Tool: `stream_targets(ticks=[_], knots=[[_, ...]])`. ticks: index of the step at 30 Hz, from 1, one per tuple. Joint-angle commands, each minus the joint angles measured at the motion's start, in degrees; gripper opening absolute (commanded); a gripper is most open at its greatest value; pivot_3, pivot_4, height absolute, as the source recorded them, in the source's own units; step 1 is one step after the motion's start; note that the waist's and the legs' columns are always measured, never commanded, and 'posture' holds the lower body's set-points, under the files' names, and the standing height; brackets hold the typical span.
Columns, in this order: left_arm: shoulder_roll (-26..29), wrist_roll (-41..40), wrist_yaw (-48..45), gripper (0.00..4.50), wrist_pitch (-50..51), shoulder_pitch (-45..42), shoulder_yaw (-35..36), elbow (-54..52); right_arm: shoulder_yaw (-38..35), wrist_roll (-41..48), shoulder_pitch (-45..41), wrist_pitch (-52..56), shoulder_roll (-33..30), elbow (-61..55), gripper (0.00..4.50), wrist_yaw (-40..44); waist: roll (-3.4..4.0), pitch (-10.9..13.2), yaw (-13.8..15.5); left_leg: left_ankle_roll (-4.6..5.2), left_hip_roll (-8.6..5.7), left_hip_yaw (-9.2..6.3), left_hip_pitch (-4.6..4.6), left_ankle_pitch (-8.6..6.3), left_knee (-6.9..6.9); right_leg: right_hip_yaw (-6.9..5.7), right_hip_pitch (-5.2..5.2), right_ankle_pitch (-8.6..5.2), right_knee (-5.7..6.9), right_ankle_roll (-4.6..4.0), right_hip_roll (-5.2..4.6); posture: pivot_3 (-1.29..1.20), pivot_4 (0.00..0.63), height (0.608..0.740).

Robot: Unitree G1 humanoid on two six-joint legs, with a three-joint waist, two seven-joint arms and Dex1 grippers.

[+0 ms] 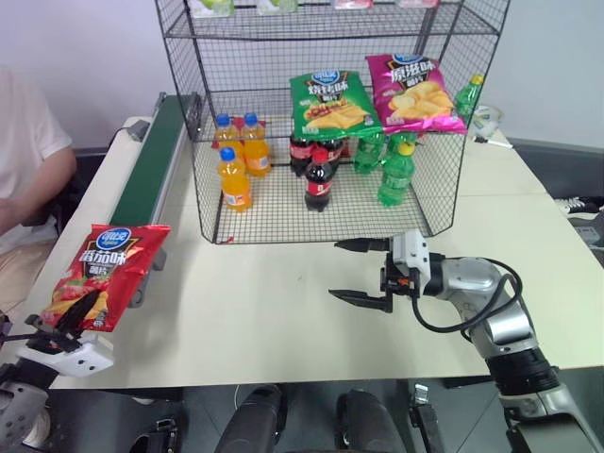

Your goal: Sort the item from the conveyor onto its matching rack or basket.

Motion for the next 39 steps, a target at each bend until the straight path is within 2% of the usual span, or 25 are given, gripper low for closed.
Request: stream_targets(ticks=[1,5,8,12,18,22,29,33,35,39], knots=[[-0.28,-3.71,-2.79,0.08,1.7,-0.08,5.09,-9.04,-2.16,-0.48,-1.46,-3.7,1.13,0.85,4.5,-1.75,-0.01,0.0,0.17,0.0,0.0,0.0,0.0,0.0,0.0,0.0,0.01,0.0,0.0,0.0,0.0,0.0,0.15,0.74],[-1.26,-5.25,-8.04,0.08,4.64,-1.34,7.79,-19.26,-6.1,-3.52,-4.08,-12.07,3.82,6.12,4.5,-8.69,0.0,0.0,0.05,0.0,0.0,0.01,0.01,0.0,0.01,0.0,0.03,0.0,-0.01,-0.02,0.0,0.0,0.15,0.74],[-1.79,-6.47,-11.7,0.08,7.22,-4.85,8.17,-24.42,-8.45,-2.69,-4.1,-12.38,5.44,6.37,4.5,-12.74,0.0,0.0,0.01,0.01,0.0,0.01,0.01,0.02,0.0,0.0,0.0,0.0,0.0,-0.01,0.02,0.0,0.15,0.74],[-1.98,-7.08,-16.41,0.08,10.42,-13.72,5.53,-29.01,-8.66,-4.75,-2.37,-14.43,5.76,5.62,4.5,-15.65,0.01,0.0,0.08,0.07,0.0,-0.01,0.01,0.09,-0.01,-0.01,0.01,0.01,0.04,-0.01,0.06,0.0,0.15,0.74],[-4.78,-4.54,-20.02,0.08,11.22,-29.91,-2.82,-27.97,-10.44,-5.35,-3.18,-16.3,7.34,5.5,4.5,-21.99,0.05,0.01,-0.02,0.04,-0.03,0.02,0.08,0.14,0.0,0.0,0.06,0.02,0.09,-0.01,0.14,0.0,0.15,0.74],[-9.1,-0.53,-18.16,0.08,9.9,-45.2,-10.57,-17.85,-10.79,-6.86,-3.76,-18.38,8.5,5.76,4.5,-25.17,0.03,0.0,0.06,-0.07,-0.03,-0.04,0.09,0.24,0.0,-0.01,0.26,0.06,0.21,-0.02,0.23,0.0,0.15,0.74],[-14.69,8.11,-8.96,0.08,7.23,-62.92,-19.77,1.71,-9.92,-7.18,-4.78,-17.69,10.12,4.54,4.5,-28.12,0.02,0.01,-0.5,-0.07,-0.05,-0.05,0.17,0.26,-0.02,0.01,0.32,0.06,0.24,0.0,0.26,0.0,0.15,0.74],[-17.45,14.27,-2.66,0.08,10.86,-71.79,-24.51,11.87,-9.55,-7.43,-4.09,-17.4,10.22,3.67,4.5,-28.87,-0.01,0.02,-0.71,-0.09,-0.07,-0.1,0.14,0.28,0.0,-0.01,0.32,0.07,0.27,0.03,0.27,0.0,0.15,0.74],[-19.5,17.24,1.66,0.08,14.22,-77.9,-27.74,21.57,-9.27,-7.71,-3.75,-17.31,9.91,3.35,4.5,-28.81,-0.01,0.02,-0.54,-0.09,-0.09,-0.11,0.15,0.28,0.03,-0.01,0.34,0.07,0.3,0.04,0.27,0.0,0.15,0.74],[-22.44,18.54,6.37,0.08,15.5,-85.15,-32.25,34.51,-8.96,-7.8,-3.63,-16.85,9.61,2.93,4.5,-28.88,-0.02,0.02,-1.1,-0.08,-0.12,-0.11,0.14,0.28,0.04,-0.02,0.34,0.03,0.3,0.12,0.25,0.0,0.15,0.74]])
